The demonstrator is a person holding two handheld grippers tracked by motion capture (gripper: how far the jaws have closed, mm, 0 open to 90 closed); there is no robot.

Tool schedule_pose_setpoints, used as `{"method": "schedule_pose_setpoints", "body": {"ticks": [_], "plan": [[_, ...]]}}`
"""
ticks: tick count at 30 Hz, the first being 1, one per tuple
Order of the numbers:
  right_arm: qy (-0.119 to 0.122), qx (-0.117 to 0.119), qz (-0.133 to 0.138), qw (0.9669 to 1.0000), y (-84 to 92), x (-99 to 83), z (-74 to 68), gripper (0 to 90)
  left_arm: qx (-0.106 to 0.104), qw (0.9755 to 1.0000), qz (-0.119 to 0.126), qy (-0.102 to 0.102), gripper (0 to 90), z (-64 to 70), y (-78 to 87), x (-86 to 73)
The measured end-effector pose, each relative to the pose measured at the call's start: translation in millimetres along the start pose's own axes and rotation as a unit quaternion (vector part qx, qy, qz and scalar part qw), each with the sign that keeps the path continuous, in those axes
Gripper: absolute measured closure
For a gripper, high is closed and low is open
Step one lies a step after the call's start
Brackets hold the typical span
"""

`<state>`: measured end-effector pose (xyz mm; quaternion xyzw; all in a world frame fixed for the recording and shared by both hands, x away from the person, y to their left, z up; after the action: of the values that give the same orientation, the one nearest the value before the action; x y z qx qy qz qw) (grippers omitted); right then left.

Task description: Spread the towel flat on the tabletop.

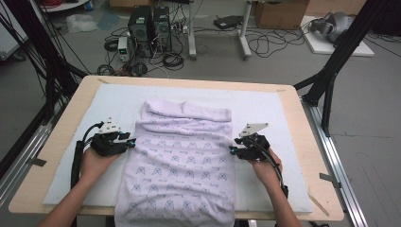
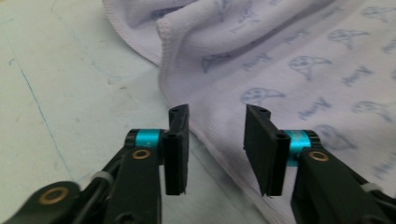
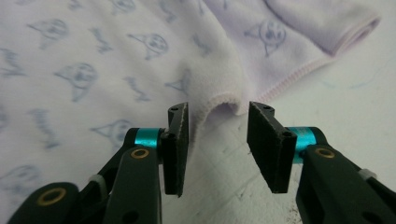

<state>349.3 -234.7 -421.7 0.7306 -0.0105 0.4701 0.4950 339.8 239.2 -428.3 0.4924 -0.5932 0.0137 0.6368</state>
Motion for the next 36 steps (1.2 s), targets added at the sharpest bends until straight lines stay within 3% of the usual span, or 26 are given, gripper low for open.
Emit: {"method": "schedule_pose_setpoints", "body": {"ticks": [2, 5, 9, 12, 13, 14, 15, 16, 18, 20, 24, 26, 27, 28, 29, 31, 34, 36], "plan": [[0.005, 0.013, 0.021, 0.9997, 10.5, -1.3, -8.0, 56.5, -0.009, 0.9998, 0.015, -0.005, 56.8, 8.3, 8.8, -2.2], [0.016, 0.047, 0.029, 0.9983, 18.4, -7.8, -22.3, 53.8, -0.027, 0.9993, 0.022, -0.015, 53.2, 23.0, 17.6, -5.0], [0.034, 0.099, 0.003, 0.9945, 12.2, -24.4, -43.5, 53.0, -0.061, 0.9972, 0.024, -0.037, 51.0, 44.9, 21.2, -10.9], [0.051, 0.113, -0.024, 0.9919, 0.9, -36.5, -56.3, 55.6, -0.089, 0.9948, -0.002, -0.051, 51.2, 57.6, 14.6, -23.6], [0.052, 0.12, -0.028, 0.991, -2.3, -39.2, -58.4, 57.2, -0.094, 0.9939, -0.004, -0.057, 54.2, 60.5, 13.8, -27.6], [0.05, 0.119, -0.022, 0.9914, -2.9, -41.0, -60.2, 62.2, -0.093, 0.9937, 0.01, -0.061, 58.1, 62.6, 15.8, -30.3], [0.047, 0.125, -0.023, 0.9908, -2.2, -41.1, -60.1, 67.5, -0.113, 0.9918, 0.015, -0.059, 68.2, 63.1, 17.4, -31.3], [0.048, 0.131, -0.026, 0.9899, -1.9, -41.1, -59.6, 74.3, -0.112, 0.9915, 0.013, -0.065, 79.3, 64.6, 18.6, -31.3], [0.05, 0.147, -0.03, 0.9874, -1.7, -41.5, -59.9, 85.8, -0.12, 0.9898, 0.004, -0.077, 87.2, 67.1, 22.0, -30.0], [0.056, 0.147, -0.03, 0.9872, 0.2, -42.7, -62.3, 86.8, -0.129, 0.9885, 0.002, -0.079, 88.0, 69.4, 26.7, -31.6], [0.052, 0.169, -0.032, 0.9838, 11.7, -51.6, -70.4, 87.3, -0.137, 0.9872, 0.01, -0.081, 88.2, 77.9, 47.2, -39.5], [0.055, 0.188, -0.029, 0.9802, 23.2, -58.5, -79.2, 87.3, -0.14, 0.9857, 0.024, -0.09, 88.3, 88.1, 63.4, -41.3], [0.059, 0.198, -0.026, 0.978, 30.3, -61.8, -84.9, 87.1, -0.145, 0.9843, 0.031, -0.097, 88.2, 92.7, 70.2, -41.1], [0.068, 0.197, -0.021, 0.9779, 37.3, -63.8, -89.5, 84.3, -0.146, 0.9836, 0.036, -0.1, 87.7, 96.3, 74.8, -40.0], [0.071, 0.187, -0.013, 0.9798, 43.1, -63.9, -92.0, 77.4, -0.147, 0.9829, 0.042, -0.102, 85.5, 97.4, 76.2, -38.0], [0.066, 0.176, -0.001, 0.9821, 47.3, -57.4, -88.4, 67.8, -0.148, 0.9835, 0.038, -0.098, 68.0, 95.7, 70.7, -33.0], [0.057, 0.168, -0.009, 0.9841, 33.9, -44.1, -78.1, 59.1, -0.155, 0.9839, 0.026, -0.086, 55.1, 91.1, 50.1, -26.2], [0.059, 0.165, -0.025, 0.9843, 18.9, -41.4, -76.0, 57.2, -0.156, 0.9834, 0.014, -0.092, 57.7, 91.1, 39.1, -25.3]]}}
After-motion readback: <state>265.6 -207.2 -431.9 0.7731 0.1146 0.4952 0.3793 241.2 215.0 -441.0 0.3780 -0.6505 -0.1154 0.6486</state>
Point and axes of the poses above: each handheld gripper's, and its own axes: y roughly backward along the jaws, x roughly out of its top, z roughly to its right, the point moved 1 cm from there along -y, roughly forward along the jaws, and after that the axes turned 12 degrees about -y, right-handed, at the moved point
